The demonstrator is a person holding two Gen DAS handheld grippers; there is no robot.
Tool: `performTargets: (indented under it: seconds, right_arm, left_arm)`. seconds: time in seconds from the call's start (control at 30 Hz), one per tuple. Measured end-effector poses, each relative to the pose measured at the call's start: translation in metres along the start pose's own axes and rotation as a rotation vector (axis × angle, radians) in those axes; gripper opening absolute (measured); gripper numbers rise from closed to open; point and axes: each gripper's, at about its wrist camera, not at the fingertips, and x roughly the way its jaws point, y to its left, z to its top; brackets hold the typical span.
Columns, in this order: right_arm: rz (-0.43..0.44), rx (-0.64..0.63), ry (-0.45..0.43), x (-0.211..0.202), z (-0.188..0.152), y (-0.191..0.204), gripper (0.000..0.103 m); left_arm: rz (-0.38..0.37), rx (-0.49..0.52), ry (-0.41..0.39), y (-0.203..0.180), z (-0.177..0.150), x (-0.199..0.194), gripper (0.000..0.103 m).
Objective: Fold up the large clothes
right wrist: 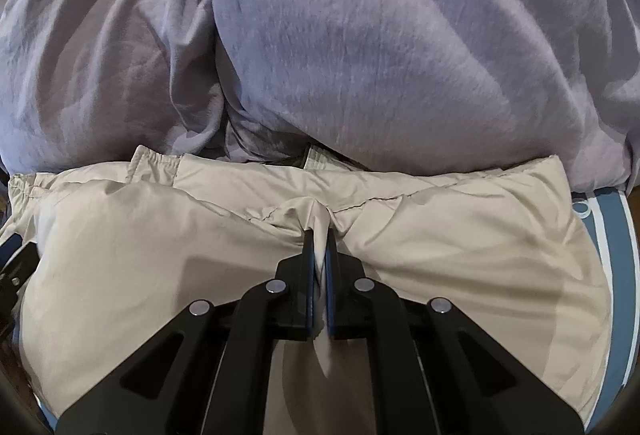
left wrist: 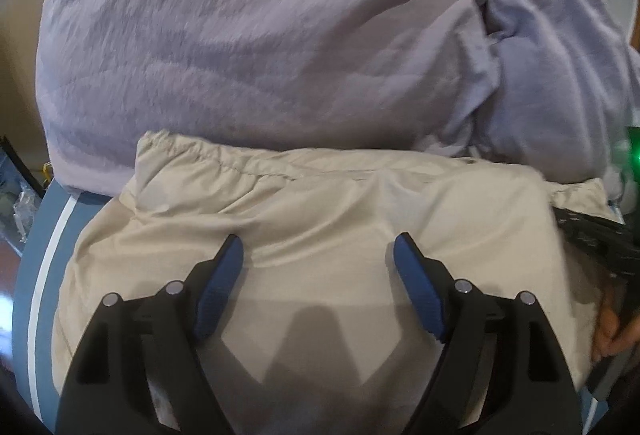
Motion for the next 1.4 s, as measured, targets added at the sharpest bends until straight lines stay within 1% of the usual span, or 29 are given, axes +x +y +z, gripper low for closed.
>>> performTargets:
  seconds: [0.07,0.1,0.13,0.17,0.2,0.23,0.27,0.33,0.43,0.5,0.6,0.7,0.83,1.03,1.13,1.4]
  right_arm:
    - [0.017,0.016,0.0,0.001,0.0,-0.003,0.009]
    - [0.03,0.028,0.002,-0.001,-0.001,-0.006,0.012]
    - [0.037,0.036,0.003,-0.002,-0.001,-0.009,0.02]
    - [0.045,0.049,0.0,-0.006,-0.002,-0.014,0.025]
    - [0.047,0.058,-0.006,-0.009,-0.003,-0.017,0.034]
    - [0.054,0.068,-0.016,-0.014,-0.003,-0.022,0.039]
    - [0.06,0.078,-0.035,-0.021,-0.006,-0.026,0.042]
    - [0.049,0.091,-0.094,-0.041,-0.012,-0.036,0.055]
    - [0.015,0.109,-0.157,-0.06,-0.019,-0.053,0.056]
    - [-0.023,0.121,-0.175,-0.065,-0.024,-0.06,0.056]
    - [-0.086,0.124,-0.168,-0.061,-0.03,-0.073,0.056]
    - [-0.146,0.113,-0.155,-0.048,-0.037,-0.076,0.057]
    - [-0.206,0.082,-0.152,-0.03,-0.049,-0.078,0.065]
    - [-0.239,0.045,-0.202,-0.019,-0.06,-0.072,0.071]
    - [-0.24,0.042,-0.211,-0.018,-0.062,-0.071,0.072]
    - [-0.234,0.044,-0.218,-0.018,-0.064,-0.071,0.073]
  left_arm:
    - [0.036,-0.005,0.015,0.002,-0.001,0.012,0.079]
    - [0.046,-0.004,0.021,0.003,-0.001,0.018,0.079]
    - [0.054,-0.001,0.023,0.003,-0.001,0.022,0.079]
    - [0.062,0.002,0.024,0.003,-0.001,0.028,0.08]
    - [0.066,0.003,0.024,0.004,-0.001,0.031,0.08]
    - [0.07,0.003,0.024,0.004,0.0,0.033,0.081]
    - [0.072,0.001,0.026,0.004,0.0,0.036,0.081]
    - [0.073,-0.003,0.03,0.005,0.001,0.039,0.082]
    - [0.067,-0.011,0.036,0.006,0.002,0.042,0.083]
    - [0.064,-0.014,0.04,0.006,0.002,0.045,0.083]
    - [0.063,-0.018,0.043,0.01,0.0,0.046,0.084]
    - [0.06,-0.02,0.045,0.01,-0.001,0.046,0.084]
    - [0.056,-0.021,0.041,0.012,-0.001,0.048,0.084]
    - [0.055,-0.025,0.02,0.015,-0.01,0.054,0.085]
    - [0.057,-0.028,0.01,0.015,-0.021,0.058,0.086]
    - [0.06,-0.026,0.002,0.016,-0.029,0.056,0.086]
